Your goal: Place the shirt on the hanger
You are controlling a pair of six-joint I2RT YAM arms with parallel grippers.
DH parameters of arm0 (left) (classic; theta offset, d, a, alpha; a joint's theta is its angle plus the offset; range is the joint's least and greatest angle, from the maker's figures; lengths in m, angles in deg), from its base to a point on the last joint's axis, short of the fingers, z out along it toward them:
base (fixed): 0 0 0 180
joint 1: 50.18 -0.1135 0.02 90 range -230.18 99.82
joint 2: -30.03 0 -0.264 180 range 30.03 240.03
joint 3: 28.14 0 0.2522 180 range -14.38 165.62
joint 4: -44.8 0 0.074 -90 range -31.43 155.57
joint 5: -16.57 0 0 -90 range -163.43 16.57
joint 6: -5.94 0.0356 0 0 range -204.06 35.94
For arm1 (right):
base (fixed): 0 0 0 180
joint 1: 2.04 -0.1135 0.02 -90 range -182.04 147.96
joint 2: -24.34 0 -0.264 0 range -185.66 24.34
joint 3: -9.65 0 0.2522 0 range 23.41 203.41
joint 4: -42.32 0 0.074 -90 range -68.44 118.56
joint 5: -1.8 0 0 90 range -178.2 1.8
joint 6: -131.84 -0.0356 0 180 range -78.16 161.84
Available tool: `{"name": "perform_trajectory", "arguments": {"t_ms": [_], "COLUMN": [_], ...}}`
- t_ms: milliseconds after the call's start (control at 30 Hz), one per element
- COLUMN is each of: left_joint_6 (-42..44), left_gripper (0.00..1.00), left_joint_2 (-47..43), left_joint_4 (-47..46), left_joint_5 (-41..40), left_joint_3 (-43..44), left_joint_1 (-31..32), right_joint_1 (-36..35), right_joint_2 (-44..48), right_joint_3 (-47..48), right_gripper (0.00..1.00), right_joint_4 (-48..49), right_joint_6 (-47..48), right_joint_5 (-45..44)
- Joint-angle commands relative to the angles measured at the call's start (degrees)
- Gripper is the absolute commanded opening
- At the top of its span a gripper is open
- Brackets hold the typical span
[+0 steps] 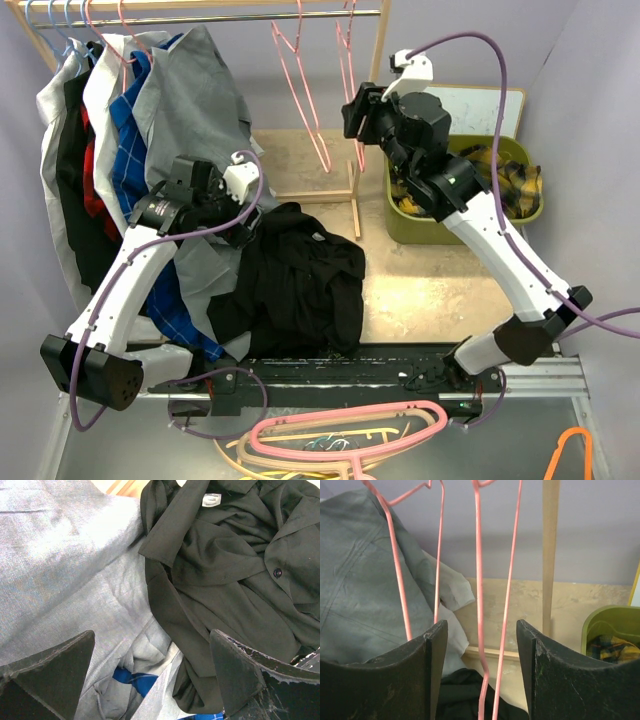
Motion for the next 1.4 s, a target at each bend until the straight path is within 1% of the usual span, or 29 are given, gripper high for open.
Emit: {"name": "perform_trajectory", "arguments": {"t_ms": [0, 67, 133, 267, 300, 433, 567, 600, 733, 800, 900, 1000, 1100, 1200, 1267, 1367], "left_joint_6": [0.76, 0.81, 1.0, 1.41, 1.38, 1.34, 1.33, 1.66, 5.43, 6.23, 6.1, 5.53, 5.23, 7.25, 7.95, 8.09], "left_gripper": [0.99, 0.99, 0.99, 0.99, 0.99, 0.99, 0.99, 0.99, 0.99, 0.99, 0.99, 0.99, 0.99, 0.99, 1.0, 0.99], "left_joint_2": [-0.92, -0.91, -1.11, -1.53, -1.69, -2.02, -1.2, -1.22, 1.42, 1.79, 1.73, 3.82, 7.37, 10.83, 13.22, 16.58], "left_joint_4": [-0.74, -0.64, -0.27, -0.07, -0.22, -0.62, -0.01, 0.55, 8.27, 9.26, 8.66, 8.25, 6.73, 5.49, 4.47, 1.15], "left_joint_5": [0.63, -0.04, 0.24, 0.68, 0.68, 1.66, 3.11, 4.54, 17.74, 18.38, 14.09, 9.57, 2.09, -3.54, -7.48, -12.87], "left_joint_3": [1.77, 1.82, 1.8, 1.31, 1.01, 0.04, -0.3, -0.27, 1.2, 0.92, 1.17, 2.62, 4.11, 5.41, 6.0, 7.31], "left_joint_1": [-0.4, -0.4, -0.45, -0.53, -0.75, -1.29, -1.46, -1.45, -1.23, -0.48, 1.4, 4.69, 10.06, 15.59, 19.02, 21.49], "right_joint_1": [0.17, 0.29, 0.31, 0.31, 0.27, 0.36, 0.33, 0.38, 0.33, 0.38, 0.33, 0.38, 0.26, 0.26, 0.29, 0.28], "right_joint_2": [-1.49, -2.11, -2.35, -2.09, -1.71, -0.89, -1.8, -1.98, -1.45, -1.34, -0.68, 1.43, 6.24, 13.74, 20.11, 28.54], "right_joint_3": [1.17, 1.07, 0.85, 0.39, 0.17, 0.38, 3.87, 4.81, 6.9, 8.28, 9.79, 7.39, -0.42, -9.98, -16.72, -23.67], "right_gripper": [0.59, 0.6, 0.57, 0.42, 0.37, 0.0, 0.0, 0.0, 0.0, 0.0, 0.0, 0.0, 0.0, 0.0, 0.0, 0.0], "right_joint_4": [0.5, 0.17, 0.11, -0.38, -0.37, 0.19, -0.79, -1.11, -0.61, -0.87, -1.85, -2.52, -0.27, 2.34, 4.65, 3.03], "right_joint_6": [-0.72, -0.63, -0.62, -0.62, -0.52, 0.55, 2.52, 3.07, 4.54, 5.6, 6.78, 6.59, 5.94, 5.51, 5.28, 3.85], "right_joint_5": [2.28, 2.08, 2.3, 2.51, 2.51, 3.17, 4.62, 4.96, 5.82, 5.93, 5.87, 5.63, 6.99, 7.98, 6.5, 4.03]}}
